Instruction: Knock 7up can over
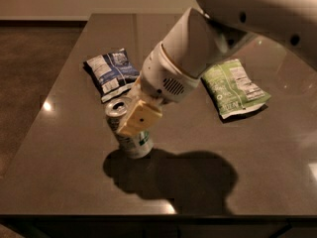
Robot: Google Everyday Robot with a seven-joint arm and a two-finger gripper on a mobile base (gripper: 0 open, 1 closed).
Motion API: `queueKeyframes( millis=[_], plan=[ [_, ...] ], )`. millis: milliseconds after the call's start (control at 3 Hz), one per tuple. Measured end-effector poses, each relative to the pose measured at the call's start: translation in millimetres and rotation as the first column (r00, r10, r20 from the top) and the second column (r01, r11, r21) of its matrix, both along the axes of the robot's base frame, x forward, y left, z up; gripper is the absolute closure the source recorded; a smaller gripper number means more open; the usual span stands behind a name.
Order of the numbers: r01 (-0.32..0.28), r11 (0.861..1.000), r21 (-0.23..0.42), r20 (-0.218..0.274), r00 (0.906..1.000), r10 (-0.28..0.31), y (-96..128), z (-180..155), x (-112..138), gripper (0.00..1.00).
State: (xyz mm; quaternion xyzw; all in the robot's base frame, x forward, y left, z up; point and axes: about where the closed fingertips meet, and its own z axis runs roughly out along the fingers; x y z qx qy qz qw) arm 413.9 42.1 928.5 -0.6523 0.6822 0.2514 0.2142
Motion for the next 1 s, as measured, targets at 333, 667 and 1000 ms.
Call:
queueKeyframes(
  millis=[333, 667, 1000],
  plan=[
    [0.039, 0.985, -0.170, 0.013, 0.9992, -0.037, -23, 5, 18, 1.00],
    [0.048, 0.953, -0.299, 0.053, 0.9980, -0.034, -43, 15, 28, 1.00],
    [0.025, 0.922, -0.386, 0.072, 0.9974, 0.004, -48, 18, 31, 0.85]
  ],
)
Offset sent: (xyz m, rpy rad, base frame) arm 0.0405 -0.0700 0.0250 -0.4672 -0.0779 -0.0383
